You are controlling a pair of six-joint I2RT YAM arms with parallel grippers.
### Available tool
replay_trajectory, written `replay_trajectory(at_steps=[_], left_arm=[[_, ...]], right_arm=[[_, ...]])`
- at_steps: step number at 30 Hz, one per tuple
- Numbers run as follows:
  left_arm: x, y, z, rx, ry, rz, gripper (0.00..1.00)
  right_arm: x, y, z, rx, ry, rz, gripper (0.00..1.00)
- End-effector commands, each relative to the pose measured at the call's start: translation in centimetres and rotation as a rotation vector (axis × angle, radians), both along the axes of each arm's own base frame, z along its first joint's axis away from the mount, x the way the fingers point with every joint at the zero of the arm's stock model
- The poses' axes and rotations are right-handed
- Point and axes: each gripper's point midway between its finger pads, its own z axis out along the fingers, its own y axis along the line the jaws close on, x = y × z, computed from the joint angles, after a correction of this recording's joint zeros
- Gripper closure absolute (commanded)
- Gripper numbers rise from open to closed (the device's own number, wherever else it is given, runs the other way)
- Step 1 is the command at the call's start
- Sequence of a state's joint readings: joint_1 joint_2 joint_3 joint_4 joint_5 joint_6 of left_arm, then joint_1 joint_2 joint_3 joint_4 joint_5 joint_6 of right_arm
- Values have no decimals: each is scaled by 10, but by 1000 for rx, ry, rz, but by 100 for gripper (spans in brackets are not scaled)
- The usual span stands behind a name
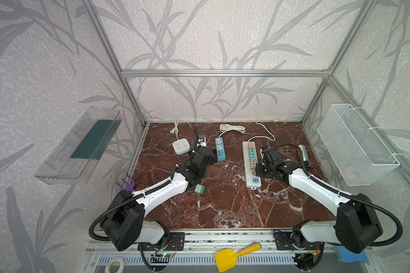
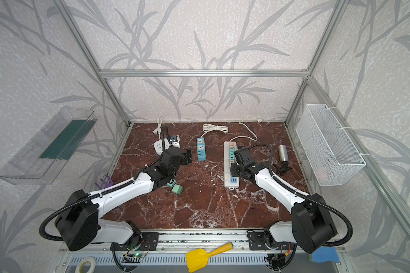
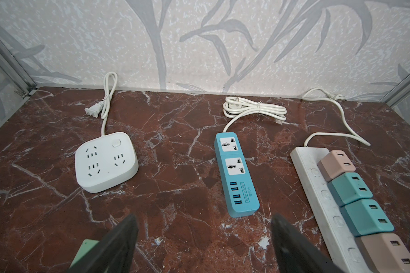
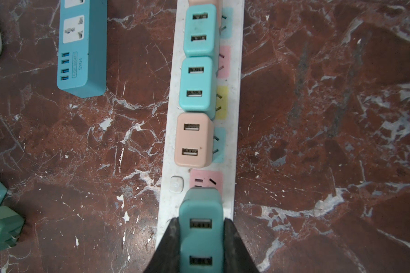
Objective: Insert the plug
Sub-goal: 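Carry the teal adapter over the strip to the fifth socket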
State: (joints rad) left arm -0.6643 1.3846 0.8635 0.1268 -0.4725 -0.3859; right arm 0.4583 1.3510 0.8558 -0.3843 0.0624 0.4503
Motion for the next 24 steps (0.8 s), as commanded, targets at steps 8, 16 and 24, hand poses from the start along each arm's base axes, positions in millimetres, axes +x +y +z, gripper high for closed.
replay_trajectory(at_steps=[8, 16, 24], left_arm=[[3, 2, 9, -24, -10, 15, 12], [2, 3, 16, -36, -25, 18, 12], [0, 4, 17, -44, -28, 13, 12]], right_arm=[[18, 11, 10, 28, -31, -14, 100], [15, 7, -2, 15, 1, -38, 100], [12, 4, -11, 9, 18, -51, 100]])
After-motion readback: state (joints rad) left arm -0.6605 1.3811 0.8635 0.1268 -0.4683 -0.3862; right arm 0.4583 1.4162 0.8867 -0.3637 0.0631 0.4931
